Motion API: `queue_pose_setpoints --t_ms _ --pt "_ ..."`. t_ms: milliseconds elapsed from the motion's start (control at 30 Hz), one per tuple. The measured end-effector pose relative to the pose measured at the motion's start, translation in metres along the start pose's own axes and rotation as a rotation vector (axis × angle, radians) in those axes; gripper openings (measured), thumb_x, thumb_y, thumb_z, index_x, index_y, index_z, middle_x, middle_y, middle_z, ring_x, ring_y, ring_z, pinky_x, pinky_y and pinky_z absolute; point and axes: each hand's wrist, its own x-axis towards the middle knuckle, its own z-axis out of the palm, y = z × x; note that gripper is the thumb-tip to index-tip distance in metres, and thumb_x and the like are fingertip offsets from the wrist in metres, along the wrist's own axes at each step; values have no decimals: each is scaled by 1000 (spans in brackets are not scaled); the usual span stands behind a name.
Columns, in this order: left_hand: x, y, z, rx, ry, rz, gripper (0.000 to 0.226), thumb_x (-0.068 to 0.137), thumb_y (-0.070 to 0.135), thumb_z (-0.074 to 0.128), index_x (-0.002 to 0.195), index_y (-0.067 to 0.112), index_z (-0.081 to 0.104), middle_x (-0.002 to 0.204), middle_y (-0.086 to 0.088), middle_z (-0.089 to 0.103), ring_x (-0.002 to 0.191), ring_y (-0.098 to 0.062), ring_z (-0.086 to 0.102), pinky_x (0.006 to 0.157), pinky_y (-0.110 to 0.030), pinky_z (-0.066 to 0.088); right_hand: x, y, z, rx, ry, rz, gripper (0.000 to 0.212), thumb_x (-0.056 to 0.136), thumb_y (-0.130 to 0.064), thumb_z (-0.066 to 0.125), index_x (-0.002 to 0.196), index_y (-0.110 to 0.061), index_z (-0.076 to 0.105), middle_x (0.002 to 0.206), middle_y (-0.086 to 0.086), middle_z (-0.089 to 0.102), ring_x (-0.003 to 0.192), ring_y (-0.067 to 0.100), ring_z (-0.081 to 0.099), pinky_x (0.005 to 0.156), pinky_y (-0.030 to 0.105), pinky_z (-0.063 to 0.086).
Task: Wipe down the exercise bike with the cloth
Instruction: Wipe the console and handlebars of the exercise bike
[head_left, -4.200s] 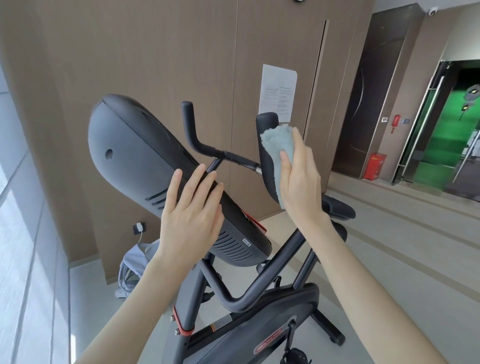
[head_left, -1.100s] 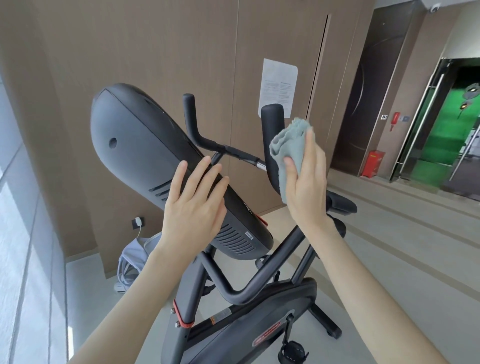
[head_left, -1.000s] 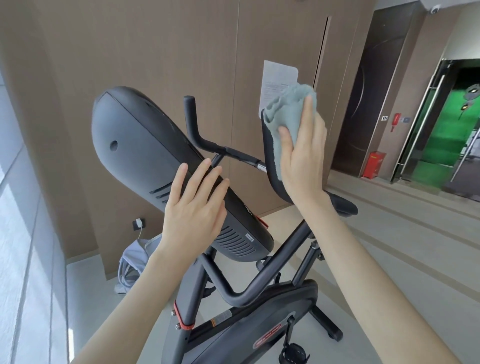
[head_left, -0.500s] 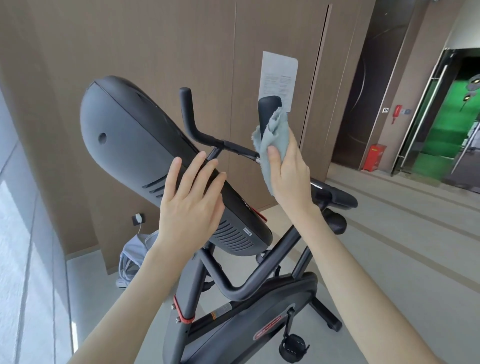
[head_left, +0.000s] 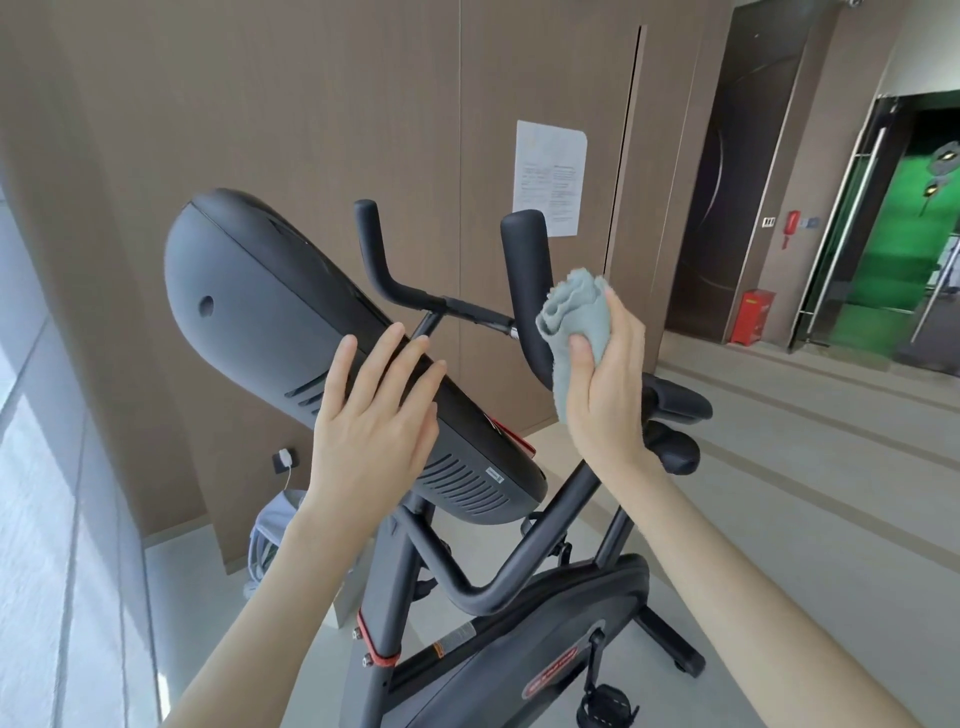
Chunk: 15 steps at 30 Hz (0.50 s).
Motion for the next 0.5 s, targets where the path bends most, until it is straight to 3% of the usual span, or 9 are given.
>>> queue_pose_setpoints --t_ms 167,333,500 --pt "-1 0 -2 8 -9 -8 33 91 22 49 120 14 62 131 -9 56 134 -29 36 118 -48 9 62 -46 26 -61 76 -32 51 98 -33 39 139 -4 34 135 15 40 123 24 40 101 33 39" --pt "0 0 -2 14 -7 -1 33 91 21 48 120 14 62 131 -8 56 135 -28 35 118 -47 9 77 -43 39 -324 11 -115 56 97 -38 42 140 -4 35 133 18 43 117 28 44 93 31 41" --pt "-1 1 -3 2 1 -6 33 91 20 48 119 13 62 131 -9 57 135 -28 36 118 -48 10 50 -28 40 -390 -6 -147 64 96 -41 44 143 -1 27 130 23 44 107 32 50 86 37 49"
